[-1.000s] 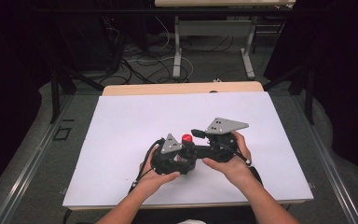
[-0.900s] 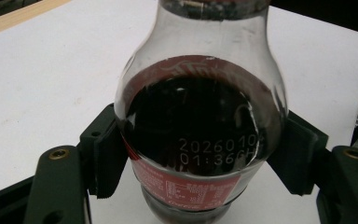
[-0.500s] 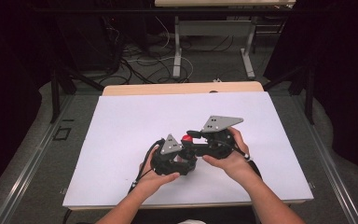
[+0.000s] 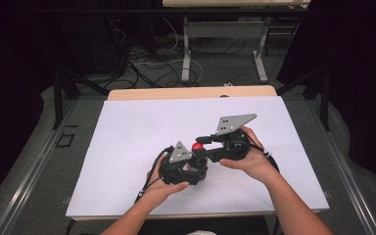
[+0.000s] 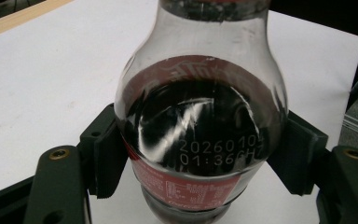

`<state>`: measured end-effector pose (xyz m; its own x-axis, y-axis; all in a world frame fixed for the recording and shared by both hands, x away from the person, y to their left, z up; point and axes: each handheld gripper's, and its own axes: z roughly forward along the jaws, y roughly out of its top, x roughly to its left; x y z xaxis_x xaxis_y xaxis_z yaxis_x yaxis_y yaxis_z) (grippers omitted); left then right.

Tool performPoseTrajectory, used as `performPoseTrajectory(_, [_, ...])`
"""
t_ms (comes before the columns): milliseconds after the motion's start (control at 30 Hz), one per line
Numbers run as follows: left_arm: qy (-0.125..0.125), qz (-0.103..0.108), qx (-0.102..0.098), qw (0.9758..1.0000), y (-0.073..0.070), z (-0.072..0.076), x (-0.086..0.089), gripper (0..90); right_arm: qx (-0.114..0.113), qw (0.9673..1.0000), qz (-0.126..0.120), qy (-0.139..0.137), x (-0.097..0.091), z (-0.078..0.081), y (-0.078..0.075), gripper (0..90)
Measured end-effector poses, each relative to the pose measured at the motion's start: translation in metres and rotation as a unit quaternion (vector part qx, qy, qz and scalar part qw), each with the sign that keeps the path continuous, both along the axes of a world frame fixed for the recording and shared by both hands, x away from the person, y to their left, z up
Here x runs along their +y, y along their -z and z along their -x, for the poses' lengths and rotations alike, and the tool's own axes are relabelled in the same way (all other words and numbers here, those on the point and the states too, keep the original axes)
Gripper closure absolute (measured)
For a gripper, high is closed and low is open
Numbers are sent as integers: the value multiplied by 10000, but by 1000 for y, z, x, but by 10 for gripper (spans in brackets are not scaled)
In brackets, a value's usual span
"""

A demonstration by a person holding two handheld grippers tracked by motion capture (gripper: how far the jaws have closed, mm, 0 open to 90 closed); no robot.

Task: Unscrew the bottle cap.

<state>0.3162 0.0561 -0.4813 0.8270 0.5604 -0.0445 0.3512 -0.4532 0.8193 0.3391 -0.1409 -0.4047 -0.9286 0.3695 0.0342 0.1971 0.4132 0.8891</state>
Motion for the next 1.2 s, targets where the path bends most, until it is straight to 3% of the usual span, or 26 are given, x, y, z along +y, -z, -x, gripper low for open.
performPoseTrajectory(67, [-92, 32, -39, 9999, 2, -1, 0, 303, -17, 9997, -125, 219, 1, 6, 0, 475])
performPoseTrajectory(133, [-115, 33, -39, 9999, 2, -2, 1, 303, -134, 9986, -65, 510, 1, 12, -1, 459])
performPoseTrajectory(233, [-145, 67, -54, 9999, 1, -3, 2, 303, -226, 9953, -66, 940, 3, 21, 2, 460])
performPoseTrajectory(367, [-160, 24, -82, 9998, 0, -2, 2, 303, -290, 9913, -26, 1284, 8, 30, 6, 511])
performPoseTrajectory(567, [-158, 28, -80, 9998, 2, -2, 2, 302, -332, 9863, -83, 1613, 17, 32, 11, 534])
performPoseTrajectory(700, [-153, 19, -78, 9999, 1, -2, 1, 303, -261, 9855, -95, 1674, 22, 30, 10, 594])
performPoseTrajectory(833, [-129, 36, -58, 9999, 1, -1, 2, 303, -194, 9873, -35, 1578, 22, 28, 9, 612])
performPoseTrajectory(933, [-117, 23, -71, 9999, 0, -2, 2, 303, -160, 9912, -2, 1311, 19, 23, 8, 614])
performPoseTrajectory(1100, [-23, 45, -32, 10000, -1, -1, 4, 303, -19, 9988, 51, 493, 11, 7, 3, 616])
performPoseTrajectory(1200, [-30, 75, -92, 9999, -1, -1, 3, 303, 50, 9999, 140, -60, 7, -5, 0, 616])
